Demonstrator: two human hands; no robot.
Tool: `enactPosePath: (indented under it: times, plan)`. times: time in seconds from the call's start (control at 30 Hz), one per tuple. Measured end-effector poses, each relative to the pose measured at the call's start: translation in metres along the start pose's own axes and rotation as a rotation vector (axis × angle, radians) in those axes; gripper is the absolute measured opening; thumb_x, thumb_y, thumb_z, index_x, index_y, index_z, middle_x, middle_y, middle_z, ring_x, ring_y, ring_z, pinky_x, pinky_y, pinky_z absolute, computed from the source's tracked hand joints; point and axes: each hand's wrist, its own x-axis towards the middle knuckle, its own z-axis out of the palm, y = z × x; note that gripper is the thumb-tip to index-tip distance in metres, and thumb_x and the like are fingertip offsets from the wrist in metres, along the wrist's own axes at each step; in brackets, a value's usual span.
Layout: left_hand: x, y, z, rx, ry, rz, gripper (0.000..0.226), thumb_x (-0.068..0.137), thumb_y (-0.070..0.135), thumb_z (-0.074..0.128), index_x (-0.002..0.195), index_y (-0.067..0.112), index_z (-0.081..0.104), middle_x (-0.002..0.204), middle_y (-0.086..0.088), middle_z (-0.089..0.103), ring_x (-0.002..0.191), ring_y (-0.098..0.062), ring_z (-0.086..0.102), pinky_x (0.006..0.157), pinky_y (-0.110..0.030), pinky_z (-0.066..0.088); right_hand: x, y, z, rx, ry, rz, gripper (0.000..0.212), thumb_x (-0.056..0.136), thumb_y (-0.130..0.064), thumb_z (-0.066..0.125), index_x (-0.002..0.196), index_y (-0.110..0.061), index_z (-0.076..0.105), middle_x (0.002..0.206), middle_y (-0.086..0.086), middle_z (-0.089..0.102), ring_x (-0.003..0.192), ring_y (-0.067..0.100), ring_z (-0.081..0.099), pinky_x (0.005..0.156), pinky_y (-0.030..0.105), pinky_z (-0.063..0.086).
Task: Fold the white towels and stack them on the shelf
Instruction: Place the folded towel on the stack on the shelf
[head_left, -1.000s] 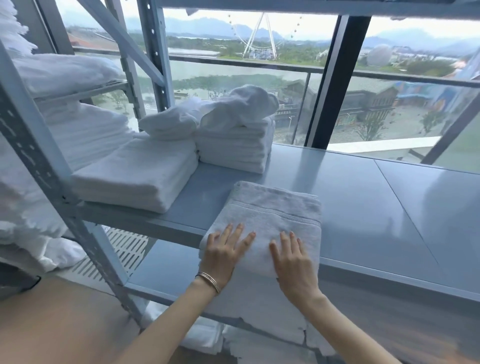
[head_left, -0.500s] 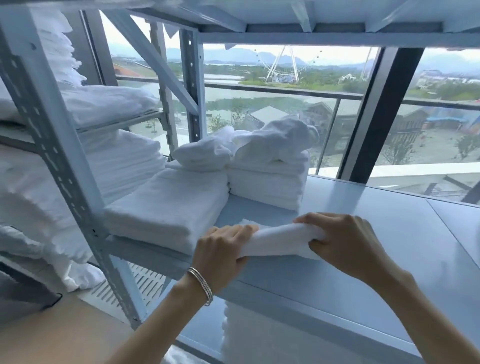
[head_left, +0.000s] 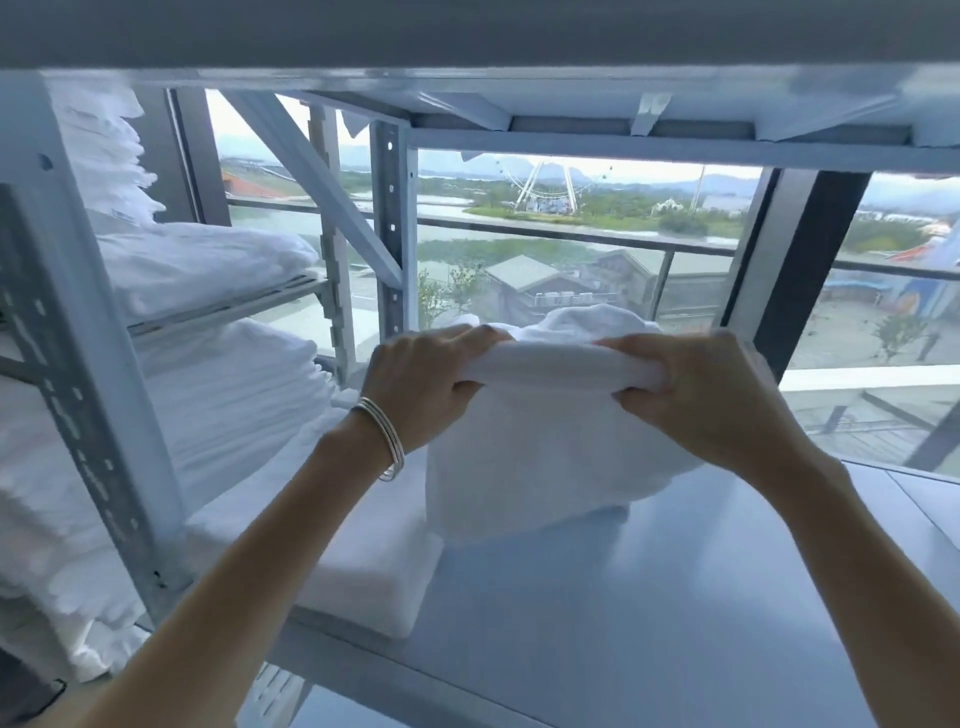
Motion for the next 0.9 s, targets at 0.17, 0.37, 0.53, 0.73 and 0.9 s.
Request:
enactPosePath:
  times: [0.17,0.37,0.53,0.73,0.9]
  plan:
    - [0.043,-0.048,-0.028,-0.043,-0.014,-0.043,0.035,0.087,0.034,0.058,0.122,0.029,0.058,0.113,0.003,0.067,0.099,-0.031,0.063,0.076,-0.040,0.049,0.055,-0.035,-0.008,0.019,0.063,-0.011,0.042,0.070,-0.020,0.069,0.109,-0.038,0.066,0.083,0.006,0.070,0.084,0.030,0.062,0.084,0.043,0.050]
    - [0.074,-0.109,-0.063,0.160,0.256,0.023,0.041,0.080,0.006,0.055,0.115,0.024,0.064,0.105,-0.004,0.069,0.095,-0.033,0.062,0.078,-0.040,0.046,0.102,-0.092,0.009,0.078,0.307,-0.014,0.041,0.070,-0.021,0.064,0.108,-0.036,0.066,0.086,0.004,0.071,0.081,0.030,0.063,0.077,0.040,0.052]
    - [-0.073,-0.138,-0.017,0.338,0.399,-0.219,0.042,0.071,-0.007,0.050,0.102,0.014,0.066,0.102,-0.009,0.067,0.099,-0.031,0.051,0.089,-0.041,0.037,0.031,-0.141,0.136,-0.084,0.352,-0.342,0.050,0.062,-0.017,0.063,0.111,-0.029,0.065,0.101,-0.010,0.069,0.074,0.017,0.068,0.049,0.025,0.051]
    - [-0.231,-0.134,0.042,0.109,-0.176,-0.299,0.055,0.070,0.001,0.031,0.109,0.015,0.067,0.112,-0.007,0.067,0.103,-0.029,0.063,0.092,-0.038,0.037,-0.068,-0.132,0.251,-0.110,0.048,-0.440,0.058,0.057,-0.018,0.076,0.110,-0.027,0.056,0.108,-0.005,0.065,0.103,0.020,0.062,0.081,0.029,0.050]
    - [-0.213,-0.139,0.028,0.040,-0.173,-0.320,0.055,0.072,0.002,0.026,0.102,0.011,0.071,0.105,-0.008,0.070,0.098,-0.027,0.066,0.089,-0.042,0.051,-0.049,-0.131,0.230,-0.074,-0.249,-0.147,0.071,0.065,-0.040,0.076,0.129,-0.029,0.048,0.135,0.003,0.050,0.134,0.031,0.036,0.099,0.067,0.030]
